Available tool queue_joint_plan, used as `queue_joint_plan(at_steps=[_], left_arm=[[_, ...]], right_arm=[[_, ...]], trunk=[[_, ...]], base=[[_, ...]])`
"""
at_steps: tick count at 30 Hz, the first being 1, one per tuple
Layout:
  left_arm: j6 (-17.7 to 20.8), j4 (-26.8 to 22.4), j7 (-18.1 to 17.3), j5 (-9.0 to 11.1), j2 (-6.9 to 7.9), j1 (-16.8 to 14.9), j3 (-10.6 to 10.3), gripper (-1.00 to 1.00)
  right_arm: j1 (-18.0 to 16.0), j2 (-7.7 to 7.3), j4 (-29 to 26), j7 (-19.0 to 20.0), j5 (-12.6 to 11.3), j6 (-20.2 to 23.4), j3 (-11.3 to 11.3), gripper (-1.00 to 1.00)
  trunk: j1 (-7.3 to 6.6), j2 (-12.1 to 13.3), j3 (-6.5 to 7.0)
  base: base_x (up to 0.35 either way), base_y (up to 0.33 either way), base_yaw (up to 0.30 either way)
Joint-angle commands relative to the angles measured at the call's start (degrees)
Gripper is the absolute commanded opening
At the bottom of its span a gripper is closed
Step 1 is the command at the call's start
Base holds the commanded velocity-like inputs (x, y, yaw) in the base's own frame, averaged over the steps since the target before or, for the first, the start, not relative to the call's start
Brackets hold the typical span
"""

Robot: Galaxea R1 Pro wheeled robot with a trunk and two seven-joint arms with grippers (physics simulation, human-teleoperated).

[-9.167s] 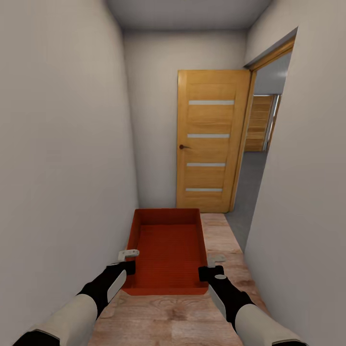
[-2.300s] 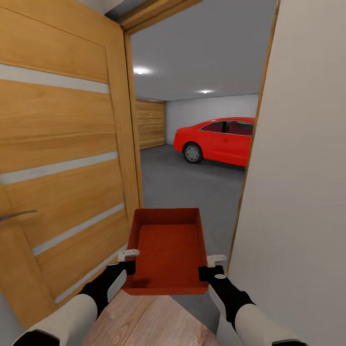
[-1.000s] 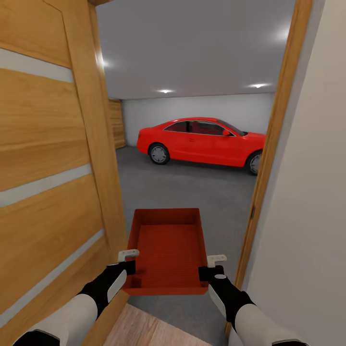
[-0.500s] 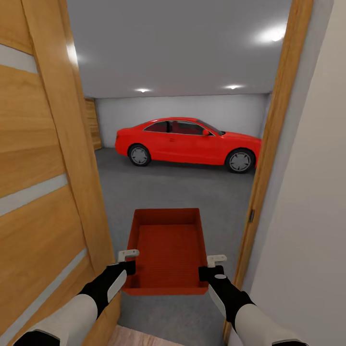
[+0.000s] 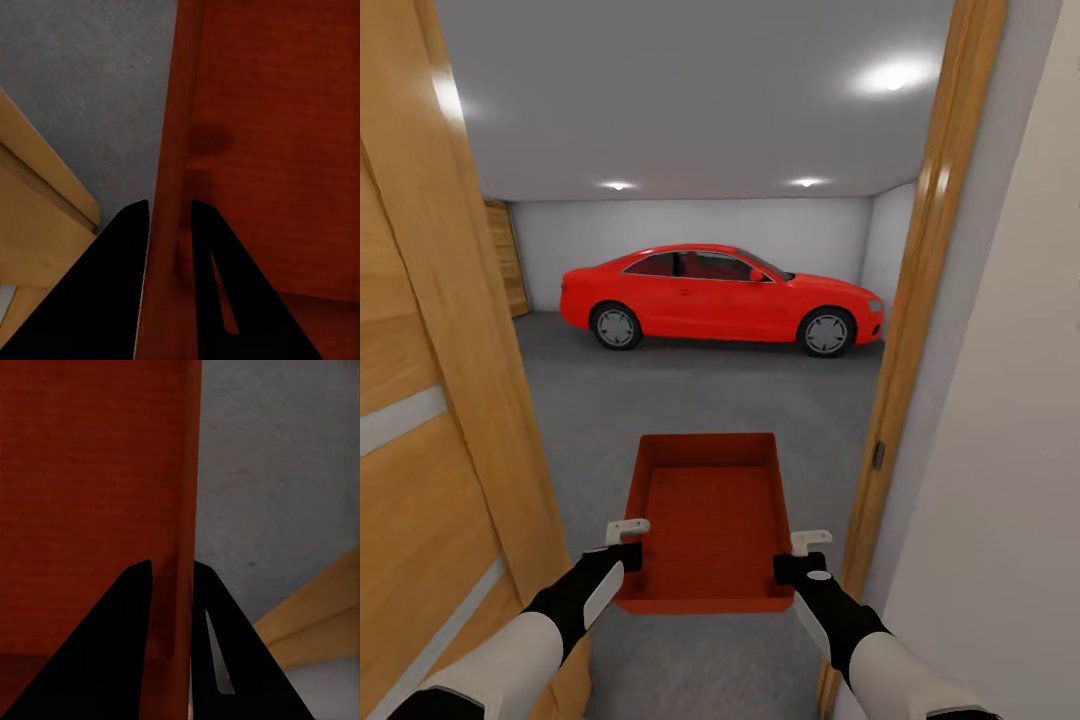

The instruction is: Move the two storage containers from the living room to the garage. In the garage, place one container on the floor and stack the other container on top of it (either order is fine).

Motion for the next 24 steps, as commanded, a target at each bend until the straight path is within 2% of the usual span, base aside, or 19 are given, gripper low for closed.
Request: queue_joint_plan(at_steps=[1,11,24], left_arm=[[0.4,-0.3,1.0,-1.8,0.00,-0.1,4.7,-1.00],[0.4,-0.2,1.0,-1.8,0.00,-0.1,4.7,-1.00],[0.4,-0.2,1.0,-1.8,0.00,-0.1,4.7,-1.00]], right_arm=[[0.0,0.11,-0.1,0.6,-0.5,0.5,0.6,-1.00],[0.0,0.11,-0.1,0.6,-0.5,0.4,0.6,-1.00],[0.0,0.11,-0.1,0.6,-0.4,0.3,0.6,-1.00]], trunk=[[0.01,-0.1,-0.08],[0.01,-0.1,-0.08],[0.01,-0.1,-0.08]], base=[[0.012,0.010,-0.021],[0.023,0.023,-0.005],[0.180,0.184,0.000]])
